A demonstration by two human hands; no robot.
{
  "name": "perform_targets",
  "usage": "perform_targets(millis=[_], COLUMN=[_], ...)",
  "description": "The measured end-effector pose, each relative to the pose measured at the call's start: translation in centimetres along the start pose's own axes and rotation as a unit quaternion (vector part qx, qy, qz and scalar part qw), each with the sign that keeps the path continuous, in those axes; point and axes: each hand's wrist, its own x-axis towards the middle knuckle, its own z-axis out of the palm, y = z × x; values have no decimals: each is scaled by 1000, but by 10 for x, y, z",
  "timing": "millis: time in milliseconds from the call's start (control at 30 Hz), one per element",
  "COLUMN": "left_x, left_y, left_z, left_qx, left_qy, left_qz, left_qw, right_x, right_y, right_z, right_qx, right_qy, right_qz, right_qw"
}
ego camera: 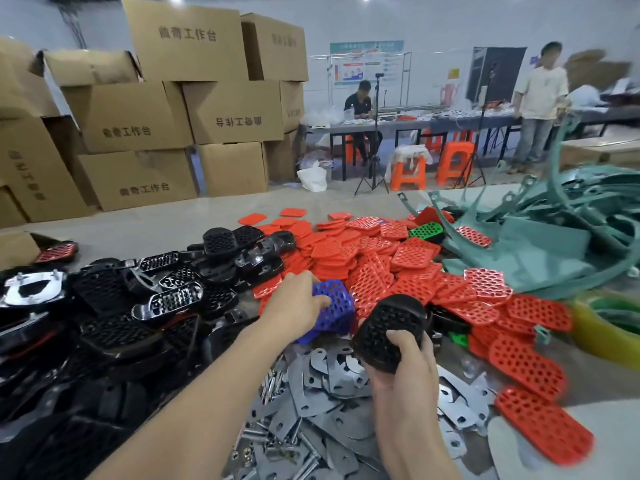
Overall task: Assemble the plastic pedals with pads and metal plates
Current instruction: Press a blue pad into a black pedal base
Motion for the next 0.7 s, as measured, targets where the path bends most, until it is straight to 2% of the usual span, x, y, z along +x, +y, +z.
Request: perform_targets(millis=[100, 233, 300, 333, 567, 700], left_x=[-29, -83, -109, -120, -154, -156], left_y=[-20, -44, -50, -52, -64, -66], left_z=[-13, -22, -22, -20, 0, 5], left_qx=[-195, -443, -534, -556, -586, -535], left_qy=[51, 89, 91, 91, 123, 126], left_qz=[-16, -52, -65, -67, -76, -59], left_qw=[979, 891, 838, 824, 797, 833], right_x=[-2, -10, -15, -18, -42, -43], right_y=[2, 6, 10, 13, 37, 40], right_z=[2, 9, 14, 16, 20, 21], right_qx=[-17, -49, -67, -75, -119, -117], right_qy=[-26, -81, -111, -128, -230, -251], right_qz=[9, 23, 37, 44, 80, 76], right_qw=[999, 995, 991, 988, 963, 958])
